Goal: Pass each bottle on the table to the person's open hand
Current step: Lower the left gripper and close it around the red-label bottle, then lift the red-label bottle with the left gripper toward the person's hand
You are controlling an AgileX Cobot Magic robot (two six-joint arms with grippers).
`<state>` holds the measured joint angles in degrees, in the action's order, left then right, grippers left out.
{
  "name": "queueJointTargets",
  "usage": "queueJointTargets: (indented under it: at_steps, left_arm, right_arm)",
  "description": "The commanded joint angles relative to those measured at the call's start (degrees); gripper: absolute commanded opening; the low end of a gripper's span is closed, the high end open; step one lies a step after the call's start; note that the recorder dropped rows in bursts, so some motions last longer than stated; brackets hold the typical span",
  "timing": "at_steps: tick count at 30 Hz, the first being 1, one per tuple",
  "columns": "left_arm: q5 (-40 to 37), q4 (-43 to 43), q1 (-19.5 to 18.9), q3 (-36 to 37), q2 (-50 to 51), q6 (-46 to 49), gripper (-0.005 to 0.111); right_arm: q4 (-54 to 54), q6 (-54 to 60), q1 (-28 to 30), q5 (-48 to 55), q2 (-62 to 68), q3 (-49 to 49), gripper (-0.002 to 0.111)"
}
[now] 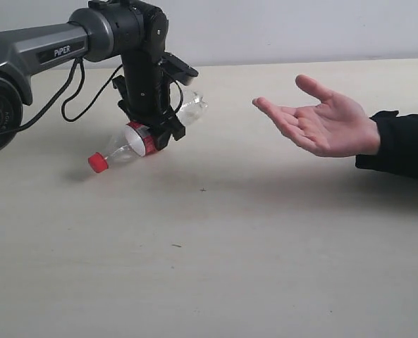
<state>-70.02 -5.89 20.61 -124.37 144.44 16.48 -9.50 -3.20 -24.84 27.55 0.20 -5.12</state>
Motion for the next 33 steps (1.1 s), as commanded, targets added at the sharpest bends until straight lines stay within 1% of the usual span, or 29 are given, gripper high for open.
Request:
queueJointTargets:
  at_steps: [1, 2, 4, 5, 6, 7, 8, 9, 10, 11, 12, 13, 14, 15, 16, 18, 23, 29, 33]
  left_arm:
    - [0.1, 0.3, 0.1, -0.1, -0.1, 0.1, 0.010]
    - [0.1, 0.1, 0.1, -0.2, -0.1, 0.1, 0.000]
    - [0.1, 0.1, 0.1, -0.8, -0.7, -2.1, 0.000]
    - [0.1, 0.4, 0.1, -0.8, -2.1, -6.8, 0.000]
    - [0.1, 0.7, 0.1, -0.8, -3.1, -8.8, 0.000]
    - [0.1, 0.9, 0.3, -0.8, -5.3, -14.5, 0.000]
    - [0.1, 2.3, 0.5, -0.8, -7.6, -18.9, 0.000]
    - [0.1, 4.1, 0.7, -0.8, -9.0, -20.4, 0.000]
    - [0.1, 8.4, 1.3, -0.8, -11.4, -21.3, 0.000]
    - [0.1, 10.4, 1.8, -0.8, -12.7, -21.3, 0.000]
    - [0.1, 11.3, 3.6, -0.8, -14.9, -22.6, 0.000]
    - [0.1, 10.5, 4.8, -0.8, -15.9, -24.3, 0.000]
    - [0.1, 8.4, 7.2, -0.8, -17.4, -26.8, 0.000]
    - [0.1, 8.1, 8.5, -0.8, -18.1, -27.9, 0.000]
    - [0.1, 8.1, 10.6, -0.8, -19.1, -29.9, 0.000]
    - [0.1, 8.9, 12.6, -0.8, -20.1, -31.7, 0.000]
    - [0.1, 10.1, 16.5, 1.7, -22.3, -34.7, 0.000]
    - [0.1, 10.1, 19.3, 3.8, -24.8, -37.0, 0.000]
    - [0.1, 10.1, 21.7, 3.8, -25.3, -39.2, 0.000]
  right_arm:
    - [0.0, 0.1, 0.0, -0.7, -0.2, 0.3, 0.000]
    - [0.0, 0.1, 0.0, -0.7, -0.2, 0.3, 0.000]
    - [0.0, 0.1, 0.0, -0.7, -0.2, 0.3, 0.000]
    - [0.0, 0.1, 0.0, -0.7, -0.2, 0.3, 0.000]
    - [0.0, 0.1, 0.0, -0.7, -0.2, 0.3, 0.000]
    - [0.0, 0.1, 0.0, -0.7, -0.2, 0.3, 0.000]
    - [0.0, 0.1, 0.0, -0.7, -0.2, 0.3, 0.000]
    - [0.0, 0.1, 0.0, -0.7, -0.2, 0.3, 0.000]
    - [0.0, 0.1, 0.0, -0.7, -0.2, 0.3, 0.000]
    - [0.0, 0.1, 0.0, -0.7, -0.2, 0.3, 0.000]
    - [0.0, 0.1, 0.0, -0.7, -0.2, 0.3, 0.000]
    - [0.0, 0.1, 0.0, -0.7, -0.2, 0.3, 0.000]
    - [0.0, 0.1, 0.0, -0.7, -0.2, 0.3, 0.000]
    - [0.0, 0.1, 0.0, -0.7, -0.2, 0.3, 0.000]
    - [0.0, 0.1, 0.0, -0.7, -0.2, 0.3, 0.000]
    - [0.0, 0.1, 0.0, -0.7, -0.2, 0.3, 0.000]
    - [0.0, 0.1, 0.0, -0.7, -0.2, 0.3, 0.000]
    - [0.0, 0.1, 0.0, -0.7, -0.2, 0.3, 0.000]
    - [0.0, 0.1, 0.0, -0.7, -0.2, 0.3, 0.000]
